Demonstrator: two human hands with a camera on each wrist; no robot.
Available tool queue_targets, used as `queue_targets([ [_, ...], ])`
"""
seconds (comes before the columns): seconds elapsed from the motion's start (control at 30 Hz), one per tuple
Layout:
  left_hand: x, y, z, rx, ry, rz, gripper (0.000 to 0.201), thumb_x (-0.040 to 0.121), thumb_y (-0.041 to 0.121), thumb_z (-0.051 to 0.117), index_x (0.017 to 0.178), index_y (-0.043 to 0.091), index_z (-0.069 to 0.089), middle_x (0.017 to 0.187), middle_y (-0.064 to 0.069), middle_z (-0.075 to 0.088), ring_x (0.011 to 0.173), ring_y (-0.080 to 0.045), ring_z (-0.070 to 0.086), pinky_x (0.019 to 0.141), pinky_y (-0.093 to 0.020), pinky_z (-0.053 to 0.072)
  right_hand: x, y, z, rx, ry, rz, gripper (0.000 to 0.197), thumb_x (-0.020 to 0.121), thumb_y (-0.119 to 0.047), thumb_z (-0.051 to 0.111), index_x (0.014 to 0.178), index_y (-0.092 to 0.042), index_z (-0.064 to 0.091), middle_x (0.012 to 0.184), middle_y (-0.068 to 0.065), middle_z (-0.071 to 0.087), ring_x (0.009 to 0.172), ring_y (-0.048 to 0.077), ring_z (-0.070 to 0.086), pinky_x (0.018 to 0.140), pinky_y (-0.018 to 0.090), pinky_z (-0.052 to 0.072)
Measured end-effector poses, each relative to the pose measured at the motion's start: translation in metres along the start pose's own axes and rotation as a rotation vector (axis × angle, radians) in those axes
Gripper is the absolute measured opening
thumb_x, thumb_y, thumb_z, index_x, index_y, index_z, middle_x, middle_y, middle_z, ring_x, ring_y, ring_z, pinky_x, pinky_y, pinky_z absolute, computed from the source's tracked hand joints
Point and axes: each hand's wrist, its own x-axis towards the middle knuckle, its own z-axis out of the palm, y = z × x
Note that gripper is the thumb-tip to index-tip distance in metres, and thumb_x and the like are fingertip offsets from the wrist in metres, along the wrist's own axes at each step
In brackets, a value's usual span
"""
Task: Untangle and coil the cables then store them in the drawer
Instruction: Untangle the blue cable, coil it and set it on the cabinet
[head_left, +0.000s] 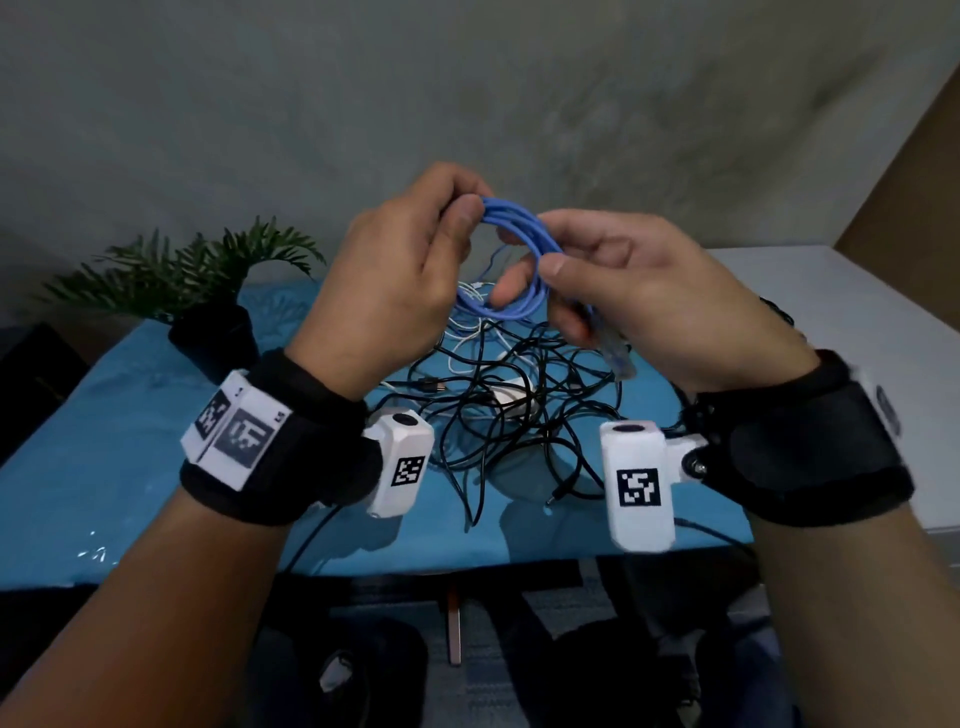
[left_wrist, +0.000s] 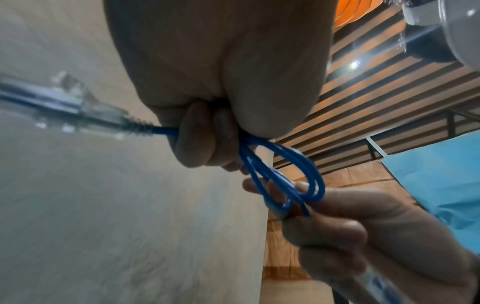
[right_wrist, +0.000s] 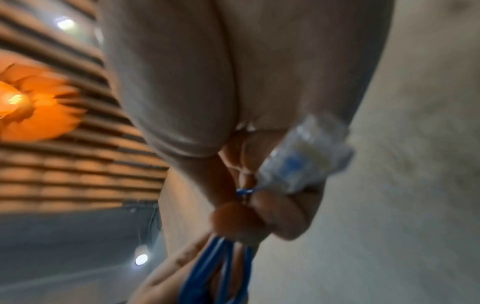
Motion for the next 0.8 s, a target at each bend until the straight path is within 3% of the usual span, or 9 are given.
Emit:
queue_targets([
  [0.1,0.0,0.005,-0.006,0.009,-0.054,-0.001,0.02,0.108,0.028,0.041,0.108,0.019,0.059,0.067,0.008,0.053,0.058,-0.002,0.048,0.057,-0.021,0.035,-0.007,-0.007,-0.006,-0.161,-0.06,-0.043,0.031,0.105,-0.006,0.049,0.134,-0.012,0.06,0.107,0.003,0.076,0.062,0.018,0.05,0.062,0.028,0.043],
  [0.2,0.0,0.011,-0.012,0.012,-0.059,0.014,0.02,0.108,0.027,0.042,0.109,0.018,0.06,0.072,0.003,0.057,0.061,-0.002,0.049,0.058,-0.019,0.036,-0.01,-0.011,-0.012,-0.217,-0.069,-0.086,0.036,0.104,-0.01,0.052,0.138,-0.021,0.06,0.108,0.006,0.076,0.062,0.02,0.049,0.064,0.033,0.043],
  [0.3,0.001,0.01,-0.017,-0.005,-0.087,0.02,0.02,0.107,0.027,0.042,0.108,0.019,0.06,0.072,-0.001,0.057,0.059,-0.005,0.047,0.056,-0.023,0.037,-0.011,-0.009,-0.021,-0.497,0.064,-0.1,0.031,0.1,-0.026,0.059,0.124,-0.041,0.069,0.076,0.008,0.07,0.058,0.016,0.052,0.064,0.042,0.046],
  [0.33,0.002,0.009,-0.019,-0.052,-0.114,0.009,0.019,0.108,0.026,0.042,0.107,0.019,0.06,0.069,-0.003,0.054,0.056,-0.006,0.045,0.053,-0.023,0.036,-0.01,-0.009,-0.024,-0.569,0.119,-0.103,0.027,0.099,-0.028,0.06,0.12,-0.04,0.072,0.068,0.005,0.065,0.058,0.015,0.055,0.065,0.045,0.048],
  [0.4,0.002,0.008,-0.02,-0.232,-0.188,-0.044,0.019,0.109,0.022,0.041,0.106,0.016,0.059,0.063,0.0,0.045,0.049,-0.008,0.035,0.045,-0.024,0.03,-0.009,-0.009,-0.026,-0.626,0.206,-0.148,0.019,0.099,-0.028,0.062,0.113,-0.029,0.076,0.074,-0.002,0.065,0.066,0.014,0.063,0.072,0.046,0.053],
  [0.5,0.001,0.01,-0.019,-0.598,-0.267,-0.158,0.02,0.11,0.02,0.039,0.104,0.014,0.058,0.06,0.003,0.039,0.048,-0.016,0.022,0.041,-0.025,0.021,-0.004,-0.004,-0.017,-0.72,0.327,-0.268,0.014,0.097,-0.032,0.066,0.105,-0.026,0.076,0.093,-0.007,0.062,0.085,0.008,0.061,0.081,0.031,0.05],
  [0.57,0.0,0.013,-0.015,-0.725,-0.279,-0.182,0.021,0.109,0.021,0.04,0.101,0.016,0.059,0.062,0.001,0.037,0.051,-0.022,0.018,0.041,-0.023,0.025,0.0,0.002,-0.009,-0.731,0.385,-0.281,0.013,0.096,-0.033,0.068,0.099,-0.024,0.077,0.089,-0.006,0.062,0.081,0.005,0.06,0.079,0.029,0.051],
  [0.67,0.0,0.018,-0.008,-0.76,-0.188,-0.201,0.023,0.11,0.022,0.04,0.101,0.019,0.061,0.063,0.004,0.039,0.051,-0.017,0.024,0.043,-0.025,0.029,0.004,0.006,0.003,-0.475,0.378,-0.212,0.018,0.1,-0.026,0.065,0.094,-0.012,0.075,0.079,-0.002,0.072,0.07,0.011,0.072,0.072,0.038,0.061],
  [0.8,0.003,0.02,-0.004,-0.631,-0.002,-0.162,0.018,0.111,0.02,0.039,0.104,0.015,0.055,0.061,0.005,0.04,0.046,-0.01,0.027,0.041,-0.025,0.026,0.005,0.002,0.018,0.145,0.348,-0.086,0.018,0.101,-0.012,0.059,0.093,0.002,0.067,0.069,0.006,0.07,0.061,0.018,0.072,0.061,0.029,0.06],
])
